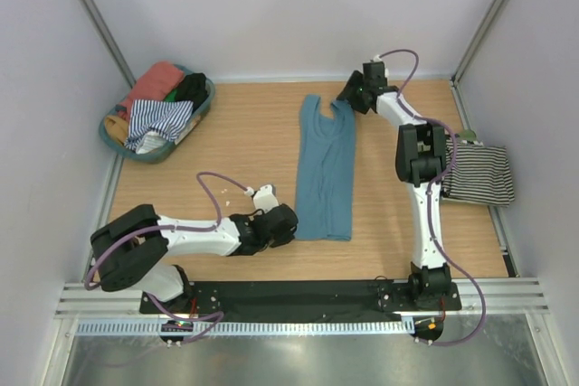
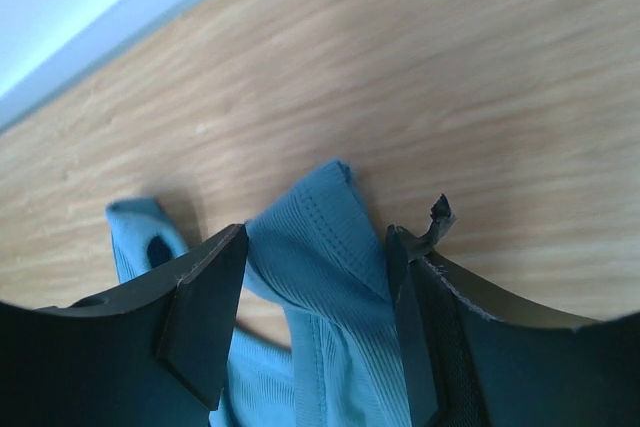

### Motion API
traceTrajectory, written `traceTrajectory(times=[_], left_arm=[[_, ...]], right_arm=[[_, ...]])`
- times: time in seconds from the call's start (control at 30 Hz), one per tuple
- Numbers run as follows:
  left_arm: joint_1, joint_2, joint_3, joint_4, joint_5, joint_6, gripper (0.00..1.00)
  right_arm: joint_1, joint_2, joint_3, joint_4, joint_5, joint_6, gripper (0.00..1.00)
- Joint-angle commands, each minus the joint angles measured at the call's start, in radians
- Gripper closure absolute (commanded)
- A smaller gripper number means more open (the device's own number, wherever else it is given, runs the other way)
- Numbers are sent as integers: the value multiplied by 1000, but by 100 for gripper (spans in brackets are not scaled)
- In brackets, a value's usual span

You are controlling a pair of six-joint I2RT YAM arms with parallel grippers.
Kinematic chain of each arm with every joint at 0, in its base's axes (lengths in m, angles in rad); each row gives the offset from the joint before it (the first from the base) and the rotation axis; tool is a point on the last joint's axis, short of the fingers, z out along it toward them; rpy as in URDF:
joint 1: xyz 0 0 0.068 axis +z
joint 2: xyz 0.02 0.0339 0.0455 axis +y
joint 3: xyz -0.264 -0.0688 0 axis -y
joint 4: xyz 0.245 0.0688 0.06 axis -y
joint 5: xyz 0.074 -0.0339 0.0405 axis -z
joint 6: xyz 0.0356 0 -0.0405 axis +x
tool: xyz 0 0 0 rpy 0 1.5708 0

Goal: Fold and stack the tank tops
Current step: Fold the tank top

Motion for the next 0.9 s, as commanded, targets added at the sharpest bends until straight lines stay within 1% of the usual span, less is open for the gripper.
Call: traceTrajectory(times=[0.0,0.03,0.07,0.1,0.13,0.17,0.2,0.23,0.27,0.3,0.37,0.4,0.43,0.5,0.53,0.57,0.63,0.67,0.7,0.87], left_arm=[[-8,-45,-14,-114,-80,-16,82],[-9,-52,-23,-117,-98,-22,64],[-9,-60,-23,-118,-108,-22,55],[-9,-69,-25,-120,-114,-24,49],[-9,-72,-23,-122,-126,-18,42],[-9,-74,-17,-134,-134,-13,39],[-9,-77,-11,-144,-141,-7,37],[-8,-82,10,-161,-157,-2,32],[-6,-86,23,-207,-184,11,30],[4,-88,35,-226,-195,19,27],[26,-108,47,-235,-177,54,28],[42,-117,47,-232,-168,62,32],[49,-126,43,-227,-160,68,32],[55,-157,40,-220,-149,88,33],[56,-166,41,-227,-151,88,33],[58,-183,43,-246,-152,90,32],[73,-194,43,-246,-126,116,32],[81,-195,41,-218,-108,132,32],[96,-192,49,-201,-49,166,31],[102,-137,105,-165,53,217,34]], right_arm=[[-3,-153,-51,-21,-4,-55,36],[-3,-180,-109,-24,-2,-65,36],[-1,-244,-143,-27,1,-65,36],[-3,-278,-179,-33,-1,-68,36],[-1,-320,-263,-35,1,-68,36],[1,-358,-313,-33,4,-69,36],[2,-442,-363,-27,-5,-69,35],[1,-481,-455,-32,-7,-66,35],[1,-519,-503,-47,1,-62,36],[2,-605,-611,-39,-7,-62,35],[7,-682,-716,-29,-11,-56,35],[10,-746,-815,-22,-14,-56,35],[11,-780,-862,-16,-21,-57,35],[23,-832,-942,-21,-16,-63,35],[27,-884,-1010,-21,-28,-69,35],[30,-907,-1040,-25,-31,-75,35],[43,-975,-1127,-50,-48,-79,44],[57,-1003,-1160,-55,-56,-79,46],[65,-1023,-1221,-56,-62,-77,47],[126,-1167,-1384,-79,-94,-45,49]])
